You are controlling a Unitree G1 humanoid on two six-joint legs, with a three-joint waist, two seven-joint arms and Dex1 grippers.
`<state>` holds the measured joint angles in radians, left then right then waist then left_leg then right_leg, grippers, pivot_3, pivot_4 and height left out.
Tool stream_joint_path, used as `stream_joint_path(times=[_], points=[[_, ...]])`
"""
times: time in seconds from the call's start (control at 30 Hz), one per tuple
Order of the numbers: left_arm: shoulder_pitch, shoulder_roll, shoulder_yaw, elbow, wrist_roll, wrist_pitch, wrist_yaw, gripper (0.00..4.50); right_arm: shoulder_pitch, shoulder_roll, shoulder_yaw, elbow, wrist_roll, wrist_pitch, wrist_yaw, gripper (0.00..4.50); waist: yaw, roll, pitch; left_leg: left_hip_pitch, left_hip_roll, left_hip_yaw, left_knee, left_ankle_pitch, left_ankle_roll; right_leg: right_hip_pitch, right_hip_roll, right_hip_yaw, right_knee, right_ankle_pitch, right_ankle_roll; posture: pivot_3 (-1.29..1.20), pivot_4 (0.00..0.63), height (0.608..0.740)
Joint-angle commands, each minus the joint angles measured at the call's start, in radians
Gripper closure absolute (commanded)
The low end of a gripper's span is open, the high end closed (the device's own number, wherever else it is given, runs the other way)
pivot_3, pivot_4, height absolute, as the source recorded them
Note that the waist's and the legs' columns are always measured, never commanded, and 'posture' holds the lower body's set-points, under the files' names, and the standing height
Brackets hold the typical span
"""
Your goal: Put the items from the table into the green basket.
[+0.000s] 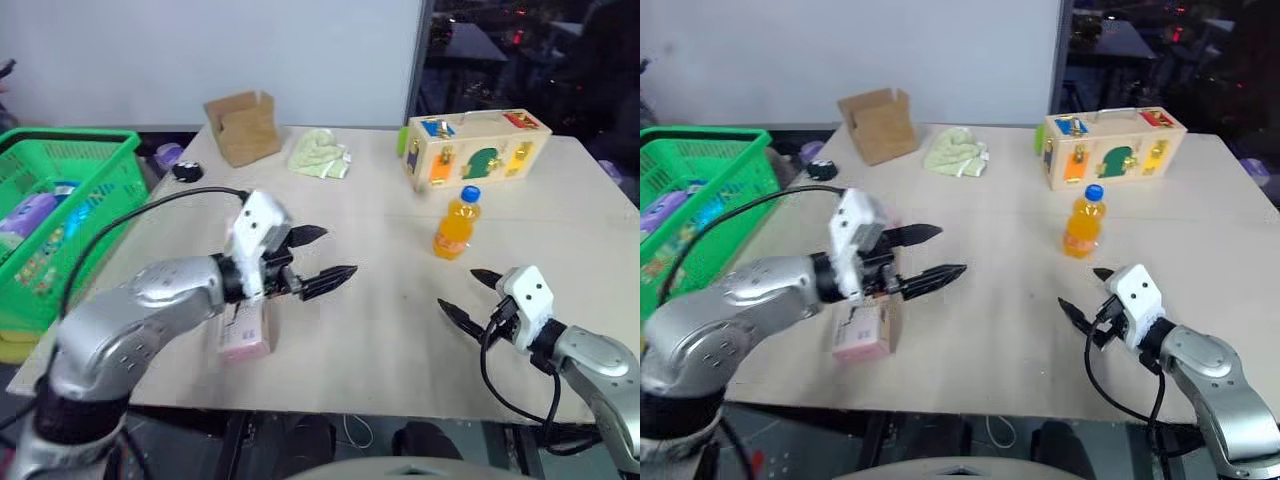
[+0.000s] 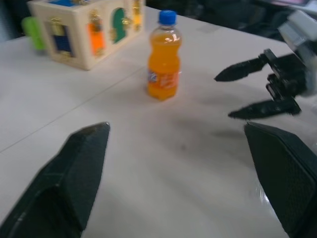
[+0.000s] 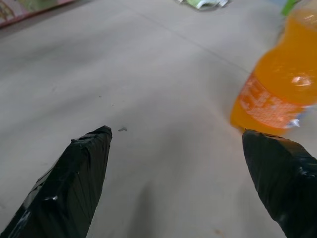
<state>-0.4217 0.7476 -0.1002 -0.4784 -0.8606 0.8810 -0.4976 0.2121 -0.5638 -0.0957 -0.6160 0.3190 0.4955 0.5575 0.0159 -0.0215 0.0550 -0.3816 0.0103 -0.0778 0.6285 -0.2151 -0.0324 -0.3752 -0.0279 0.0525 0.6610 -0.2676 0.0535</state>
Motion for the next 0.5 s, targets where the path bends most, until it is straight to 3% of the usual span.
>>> stream_joint_path(times=[0.03,0.17,0.5], points=[[-0.124,-0.086,-0.161,0.206,0.176,-0.052,-0.067,0.02,0.011,0.003,-0.062,-0.099,0.009,0.015,-0.045,0.00,-0.028,0.000,0.000,0.000,0.000,0.000,0.000,0.000,0.001,0.000,0.000,0.001,0.000,0.000,0.000,-0.13,0.000,0.740],[-0.249,-0.223,-0.249,0.446,0.331,-0.158,-0.114,0.02,0.062,0.020,-0.100,-0.182,0.016,0.046,-0.092,0.00,-0.072,0.000,0.000,-0.002,0.000,0.001,0.001,-0.001,0.002,-0.001,0.001,0.002,0.000,0.001,0.002,-0.21,0.000,0.740],[-0.420,-0.464,-0.250,0.835,0.547,-0.332,-0.151,0.02,0.225,0.082,-0.140,-0.333,-0.008,0.043,-0.174,0.00,-0.219,0.001,-0.001,-0.002,0.000,0.002,0.001,-0.003,0.005,-0.002,0.001,0.004,0.000,0.000,0.005,-0.38,0.000,0.740]])
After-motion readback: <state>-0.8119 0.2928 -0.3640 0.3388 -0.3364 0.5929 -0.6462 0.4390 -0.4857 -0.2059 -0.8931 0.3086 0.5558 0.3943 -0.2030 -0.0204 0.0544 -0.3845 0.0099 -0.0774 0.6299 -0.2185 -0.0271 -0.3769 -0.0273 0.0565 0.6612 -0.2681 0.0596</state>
